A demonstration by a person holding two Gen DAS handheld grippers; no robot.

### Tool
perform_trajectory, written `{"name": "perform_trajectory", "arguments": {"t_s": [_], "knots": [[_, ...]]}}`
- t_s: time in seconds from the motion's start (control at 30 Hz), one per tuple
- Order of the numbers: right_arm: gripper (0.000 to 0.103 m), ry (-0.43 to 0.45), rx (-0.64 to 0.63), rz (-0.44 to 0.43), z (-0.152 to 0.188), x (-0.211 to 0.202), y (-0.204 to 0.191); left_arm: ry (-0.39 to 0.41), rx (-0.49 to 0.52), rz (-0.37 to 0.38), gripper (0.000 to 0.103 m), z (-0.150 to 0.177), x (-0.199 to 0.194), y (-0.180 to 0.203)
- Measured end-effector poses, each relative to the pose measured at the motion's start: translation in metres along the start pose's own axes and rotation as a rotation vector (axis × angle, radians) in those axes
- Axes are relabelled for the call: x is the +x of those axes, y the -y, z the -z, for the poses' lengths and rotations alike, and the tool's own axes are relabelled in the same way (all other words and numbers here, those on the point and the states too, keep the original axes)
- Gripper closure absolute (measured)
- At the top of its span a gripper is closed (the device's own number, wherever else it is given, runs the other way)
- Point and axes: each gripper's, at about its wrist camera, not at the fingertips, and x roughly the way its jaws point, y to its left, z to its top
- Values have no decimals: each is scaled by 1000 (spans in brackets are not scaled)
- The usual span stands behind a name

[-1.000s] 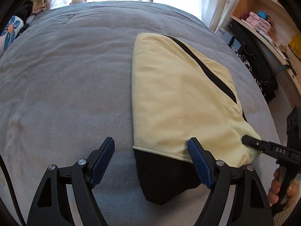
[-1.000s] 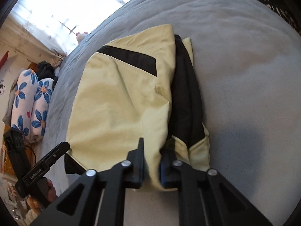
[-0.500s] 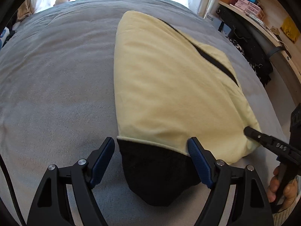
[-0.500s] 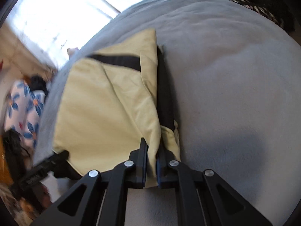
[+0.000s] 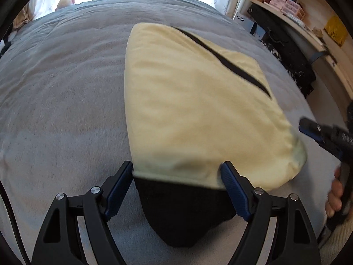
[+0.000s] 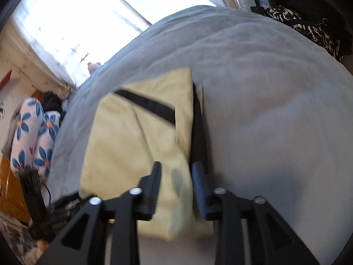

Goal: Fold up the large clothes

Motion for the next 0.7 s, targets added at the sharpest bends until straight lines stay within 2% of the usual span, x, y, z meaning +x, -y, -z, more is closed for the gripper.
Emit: {"name": "perform_trajectory", "arguments": {"t_s": [0.17,0.27,0.5,0.7], "knots": [[70,-26,83,-30,-42,31,16,24,-56,44,23,-29,-2,-19],[70,-64,117,-26,-58,53,21,17,-80,35,23,-44,6,-30],[70,-100,145,-75,-66,72,23,-16,-108,72,23,-59,26,-38],[70,-133,116,-38,-73,92,14,-26,-92,63,22,-66,34,-32]]}}
